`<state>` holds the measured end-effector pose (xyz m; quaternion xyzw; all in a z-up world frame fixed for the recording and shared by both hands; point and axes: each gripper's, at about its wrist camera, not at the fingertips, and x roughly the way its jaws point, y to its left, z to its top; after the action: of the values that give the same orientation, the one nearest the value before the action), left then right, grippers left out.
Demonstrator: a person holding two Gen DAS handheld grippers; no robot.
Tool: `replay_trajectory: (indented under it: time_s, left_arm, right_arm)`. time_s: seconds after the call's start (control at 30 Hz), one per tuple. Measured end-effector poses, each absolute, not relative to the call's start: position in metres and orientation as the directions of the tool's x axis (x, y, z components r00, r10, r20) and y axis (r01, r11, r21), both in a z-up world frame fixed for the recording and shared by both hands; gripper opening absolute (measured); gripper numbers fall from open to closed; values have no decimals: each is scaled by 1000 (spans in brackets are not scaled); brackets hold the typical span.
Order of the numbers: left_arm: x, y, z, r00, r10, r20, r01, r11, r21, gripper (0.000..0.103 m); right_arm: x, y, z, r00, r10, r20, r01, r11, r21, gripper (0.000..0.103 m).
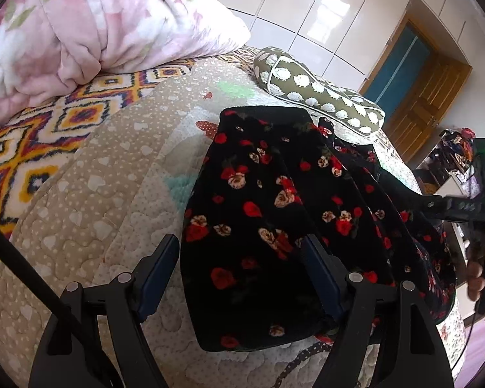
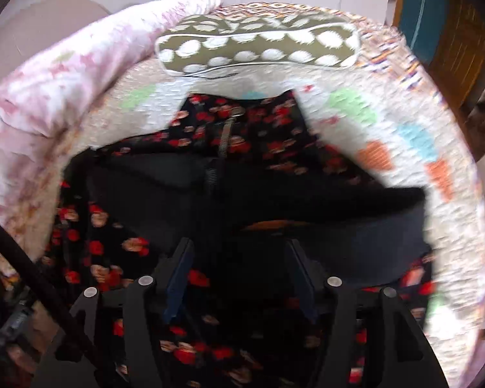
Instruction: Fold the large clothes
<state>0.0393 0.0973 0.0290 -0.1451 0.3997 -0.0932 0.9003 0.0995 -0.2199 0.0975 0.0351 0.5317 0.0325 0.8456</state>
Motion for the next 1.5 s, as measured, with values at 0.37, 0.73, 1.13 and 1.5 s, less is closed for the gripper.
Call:
replay_trajectory:
  time_s: [0.37, 0.73, 1.13, 1.5]
  left_arm:
    - [48, 93, 21, 645, -250, -722, 31, 953, -303, 78]
    - [54, 93, 11, 620, -231, -750, 9, 958, -287, 83]
    - [29, 84, 38, 716, -165, -678, 44, 980, -192, 83]
    - [44, 92, 9, 621, -210, -755, 13, 966, -258, 87]
  right_arm:
    - [114, -193, 85, 461, -74, -884, 2, 997, -83, 10]
    - [140, -261, 93, 444, -214, -870, 237, 964, -116, 1]
    - [64, -286, 101, 470, 189, -862, 86, 962, 258, 22]
    - [74, -341, 72, 420, -54, -906, 344, 933, 104, 0]
